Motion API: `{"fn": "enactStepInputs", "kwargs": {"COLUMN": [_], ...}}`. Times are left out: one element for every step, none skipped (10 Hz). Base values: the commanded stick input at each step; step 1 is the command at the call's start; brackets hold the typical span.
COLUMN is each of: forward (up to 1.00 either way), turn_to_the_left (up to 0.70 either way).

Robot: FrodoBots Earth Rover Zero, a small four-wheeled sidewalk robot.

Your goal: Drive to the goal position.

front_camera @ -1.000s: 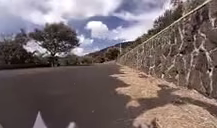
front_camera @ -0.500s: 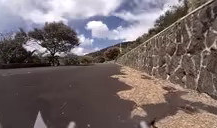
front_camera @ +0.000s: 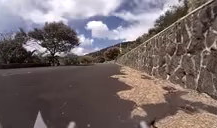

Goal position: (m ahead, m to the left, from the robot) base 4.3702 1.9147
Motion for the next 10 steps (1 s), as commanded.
{"fn": "enactStepInputs", "kwargs": {"forward": [0.50, 0.50, 0.50, 0.50, 0.50, 0.50, 0.50, 0.50, 0.50, 0.50], "turn_to_the_left": [0.00, 0.00, 0.00, 0.00, 0.00, 0.00, 0.00, 0.00, 0.00, 0.00]}}
